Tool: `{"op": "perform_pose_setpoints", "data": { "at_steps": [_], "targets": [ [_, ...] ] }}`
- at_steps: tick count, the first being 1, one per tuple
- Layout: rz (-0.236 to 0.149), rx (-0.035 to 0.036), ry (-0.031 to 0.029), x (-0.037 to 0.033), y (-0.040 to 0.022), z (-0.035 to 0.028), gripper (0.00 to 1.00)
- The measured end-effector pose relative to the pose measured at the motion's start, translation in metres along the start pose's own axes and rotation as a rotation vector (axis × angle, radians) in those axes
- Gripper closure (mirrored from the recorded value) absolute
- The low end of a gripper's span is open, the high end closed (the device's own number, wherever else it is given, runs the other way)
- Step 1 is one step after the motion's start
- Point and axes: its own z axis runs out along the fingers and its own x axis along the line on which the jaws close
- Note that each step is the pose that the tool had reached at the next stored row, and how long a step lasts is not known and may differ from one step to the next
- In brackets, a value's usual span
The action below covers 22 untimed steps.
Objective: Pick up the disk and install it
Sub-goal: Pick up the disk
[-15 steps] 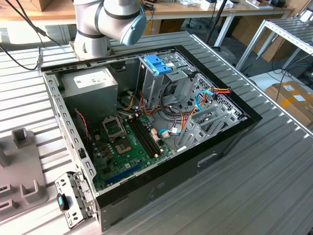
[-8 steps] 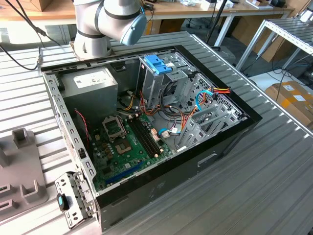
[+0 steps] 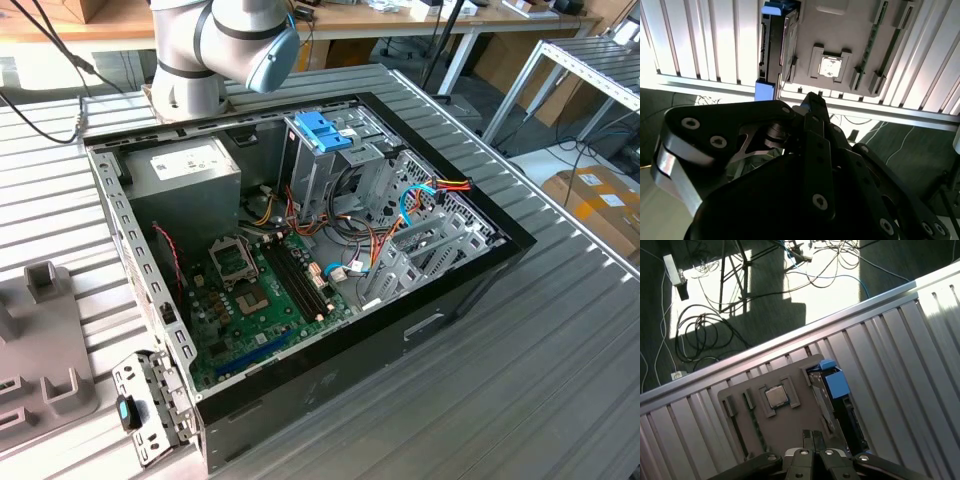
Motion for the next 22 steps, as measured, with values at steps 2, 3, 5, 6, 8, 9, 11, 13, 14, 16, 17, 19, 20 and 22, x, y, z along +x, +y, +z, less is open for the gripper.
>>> {"op": "perform_pose_setpoints", "data": {
  "at_steps": [2,3,5,6,8,9,11,13,14,16,17,19,20,22],
  "targets": [
    [-0.006,-0.0001,0.0003,0.0,0.0,0.0,0.89],
    [-0.011,-0.0002,0.0005,0.0,0.0,0.0,0.89],
    [-0.017,-0.0004,0.0008,0.0,0.0,0.0,0.89],
    [-0.02,-0.0005,0.0009,0.0,0.0,0.0,0.89],
    [-0.027,-0.0006,0.0012,0.0,0.0,0.0,0.89],
    [-0.029,-0.0007,0.0014,0.0,0.0,0.0,0.89],
    [-0.035,-0.0008,0.0016,0.0,0.0,0.0,0.89],
    [-0.04,-0.001,0.0018,-0.0001,0.0002,0.0,0.89],
    [-0.043,-0.001,0.0019,0.0,0.0001,0.0,0.89],
    [-0.053,-0.0013,0.0024,0.0,0.0,0.0,0.89],
    [-0.056,-0.0014,0.0025,0.0,0.0,0.0,0.89],
    [-0.06,-0.0015,0.0027,0.0,0.0,0.0,0.89],
    [-0.063,-0.0016,0.0029,0.0,0.0,0.0,0.89],
    [-0.069,-0.0017,0.0031,0.0,0.0,0.0,0.89]
  ]
}}
